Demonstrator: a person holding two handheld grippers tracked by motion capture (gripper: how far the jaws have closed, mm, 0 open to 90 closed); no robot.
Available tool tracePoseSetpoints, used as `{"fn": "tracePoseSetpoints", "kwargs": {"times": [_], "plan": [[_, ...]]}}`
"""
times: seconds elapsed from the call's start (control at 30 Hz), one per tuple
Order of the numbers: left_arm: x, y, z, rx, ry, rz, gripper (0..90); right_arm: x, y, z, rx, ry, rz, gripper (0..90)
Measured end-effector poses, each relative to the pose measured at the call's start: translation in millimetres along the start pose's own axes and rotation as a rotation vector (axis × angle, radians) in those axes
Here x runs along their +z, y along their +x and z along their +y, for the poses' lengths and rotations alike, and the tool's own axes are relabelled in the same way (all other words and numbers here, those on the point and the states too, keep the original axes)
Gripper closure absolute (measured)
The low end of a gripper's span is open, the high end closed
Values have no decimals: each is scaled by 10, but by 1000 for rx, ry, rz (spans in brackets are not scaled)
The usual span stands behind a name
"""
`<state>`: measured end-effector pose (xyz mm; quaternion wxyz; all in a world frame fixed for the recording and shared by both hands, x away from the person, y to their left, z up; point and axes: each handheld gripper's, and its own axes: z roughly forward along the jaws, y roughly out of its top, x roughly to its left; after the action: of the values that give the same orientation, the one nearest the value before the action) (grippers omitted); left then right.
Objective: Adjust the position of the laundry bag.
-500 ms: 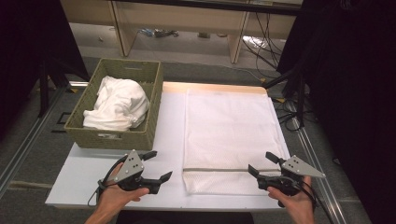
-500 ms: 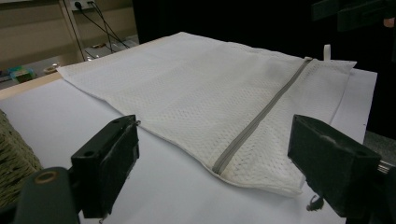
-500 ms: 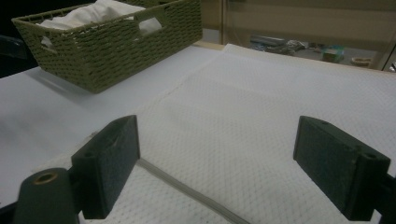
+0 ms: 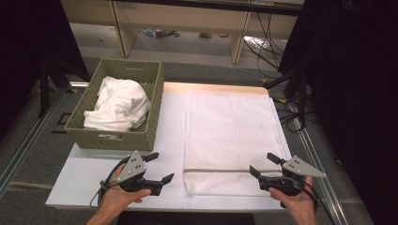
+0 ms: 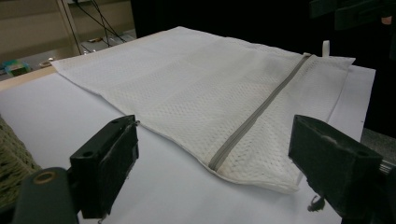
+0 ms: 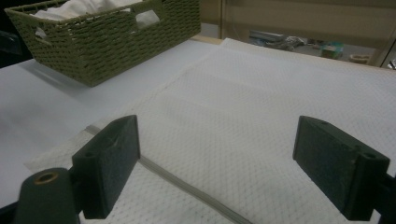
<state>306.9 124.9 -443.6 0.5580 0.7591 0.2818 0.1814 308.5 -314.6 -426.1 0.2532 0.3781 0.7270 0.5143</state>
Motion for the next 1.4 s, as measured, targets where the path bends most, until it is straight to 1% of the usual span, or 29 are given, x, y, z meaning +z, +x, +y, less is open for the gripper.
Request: {"fn": "tracePoseSetpoints", "kwargs": {"times": [0.03,0.07,0.1,0.2,0.27,0.33,0.37,0.4,0.43,0.5,0.53,0.63,0.67,0.73,0.77,0.83,0.9,0.93,0.97,1.0,1.03,1.07,1.1,1.13,1.2,1.23,1.3,1.33,1.4], "plan": [[10,-9,0,7,9,0,158,-25,-4,9,-10,26,-16,161],[20,-20,-6,-1,15,-3,158,6,3,2,2,-6,-4,161],[25,-24,-5,-2,29,-3,172,-5,-4,9,-5,8,-14,163],[77,-54,-48,-53,124,-27,193,5,-19,16,-24,10,-16,190],[99,-62,-56,-50,142,-29,194,-9,-28,23,-28,47,-36,213],[118,-69,-55,-62,146,-33,198,23,-41,18,-29,29,-31,213],[147,-74,-57,-71,167,-37,203,32,-79,27,-23,76,-70,219],[172,-81,-60,-74,178,-45,204,57,-123,28,-54,81,-85,219],[198,-68,-60,-45,190,-55,210,86,-141,19,-37,116,-97,220],[272,-87,-79,-66,213,-61,216,157,-255,3,-61,150,-118,220],[294,-81,-79,-49,234,-65,216,179,-300,0,-65,169,-141,220],[367,-100,-90,-58,257,-78,216,263,-430,4,-45,183,-169,220],[396,-99,-98,-42,250,-88,216,273,-464,14,-47,196,-186,220],[414,-113,-106,-50,257,-84,216,328,-548,16,-39,196,-204,221],[438,-113,-105,-37,282,-96,219,359,-599,16,-29,203,-206,226],[469,-124,-116,-37,278,-86,222,378,-626,15,-24,204,-205,230],[514,-137,-125,-63,282,-91,227,418,-725,13,-5,206,-230,241],[528,-132,-123,-58,291,-85,228,431,-745,11,22,215,-232,246],[549,-118,-116,-54,299,-93,228,432,-804,19,-10,227,-243,252],[575,-114,-117,-51,289,-95,228,473,-815,4,27,222,-240,253],[589,-102,-114,-61,315,-101,230,470,-839,9,32,246,-254,255],[631,-93,-118,-51,310,-96,235,493,-903,2,9,240,-262,262],[655,-94,-122,-57,311,-98,241,506,-934,2,36,263,-278,267],[697,-103,-135,-89,313,-102,243,518,-963,-2,36,268,-289,267],[742,-95,-145,-97,320,-122,262,547,-1068,-10,37,300,-278,303],[771,-104,-156,-110,318,-125,264,551,-1066,-13,58,311,-308,316],[815,-104,-157,-99,340,-137,270,579,-1177,-35,43,327,-294,355],[840,-108,-157,-96,330,-135,277,587,-1204,-39,62,334,-279,379],[886,-106,-159,-91,324,-127,263,605,-1289,-57,84,347,-305,390]]}}
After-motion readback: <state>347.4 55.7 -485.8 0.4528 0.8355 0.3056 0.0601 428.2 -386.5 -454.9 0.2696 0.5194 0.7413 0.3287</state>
